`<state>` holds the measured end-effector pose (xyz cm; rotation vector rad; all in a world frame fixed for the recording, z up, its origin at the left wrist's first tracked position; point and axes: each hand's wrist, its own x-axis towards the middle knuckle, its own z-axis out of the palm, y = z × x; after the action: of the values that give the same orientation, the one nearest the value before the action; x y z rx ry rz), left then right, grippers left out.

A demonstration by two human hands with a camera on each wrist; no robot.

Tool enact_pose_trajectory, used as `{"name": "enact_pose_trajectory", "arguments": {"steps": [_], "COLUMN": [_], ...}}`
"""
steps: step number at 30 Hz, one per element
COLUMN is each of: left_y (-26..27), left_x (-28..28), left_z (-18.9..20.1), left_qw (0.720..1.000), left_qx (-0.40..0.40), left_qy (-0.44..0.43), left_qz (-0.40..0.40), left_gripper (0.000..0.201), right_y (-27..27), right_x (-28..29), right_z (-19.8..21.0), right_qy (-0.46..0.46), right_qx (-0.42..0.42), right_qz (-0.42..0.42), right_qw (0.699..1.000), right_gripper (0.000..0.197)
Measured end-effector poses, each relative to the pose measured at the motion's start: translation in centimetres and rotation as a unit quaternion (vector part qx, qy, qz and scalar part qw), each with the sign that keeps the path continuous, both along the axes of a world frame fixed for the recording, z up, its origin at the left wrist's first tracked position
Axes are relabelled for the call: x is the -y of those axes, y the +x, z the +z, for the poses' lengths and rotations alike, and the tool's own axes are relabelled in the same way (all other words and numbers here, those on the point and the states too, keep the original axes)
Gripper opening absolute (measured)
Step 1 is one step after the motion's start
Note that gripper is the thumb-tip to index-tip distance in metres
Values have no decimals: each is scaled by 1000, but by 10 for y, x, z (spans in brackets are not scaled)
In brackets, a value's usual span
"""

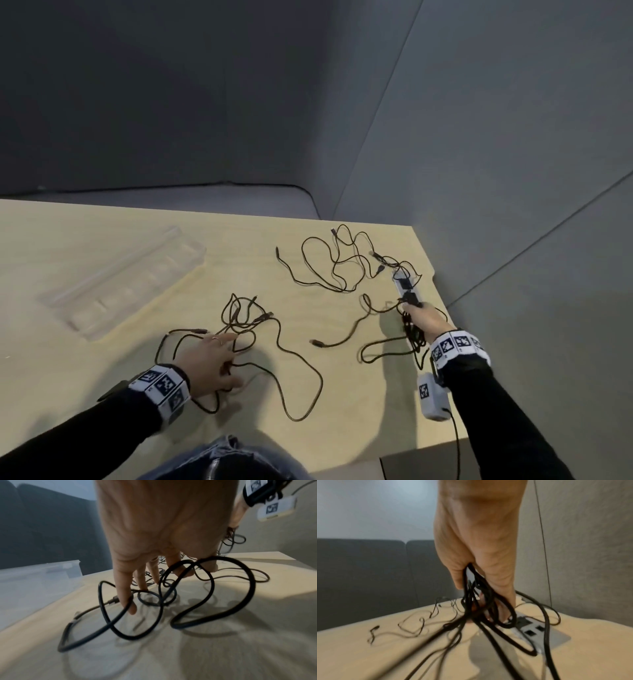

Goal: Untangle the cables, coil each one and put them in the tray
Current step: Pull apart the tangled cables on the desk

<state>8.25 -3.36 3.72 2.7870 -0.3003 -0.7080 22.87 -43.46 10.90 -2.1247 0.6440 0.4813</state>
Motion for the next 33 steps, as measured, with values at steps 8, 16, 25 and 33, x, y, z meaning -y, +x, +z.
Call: {"name": "enact_pose_trajectory", "arguments": {"steps": [8,16,25,33], "left_y": [10,19,34,27], "left_x": [-6,6,4,-15], "left_z": [16,45,90,68], "left_qw": [1000,963,891,932], "left_qx": [3,162,190,153], "left_qy": [4,-188,-388,-320], "left_qz": [27,106,140,74], "left_gripper": [40,46,22,35], "right_y": [6,-44,-69,-69], "right_x": [-22,-110,-185,-161], "right_z": [13,51,73,165], "right_qy": [-225,2,44,-48], "right_qx": [-6,132,127,339], "right_qz": [64,364,485,426], "right_qw": [972,922,864,838], "right_gripper": [70,39,19,14]}}
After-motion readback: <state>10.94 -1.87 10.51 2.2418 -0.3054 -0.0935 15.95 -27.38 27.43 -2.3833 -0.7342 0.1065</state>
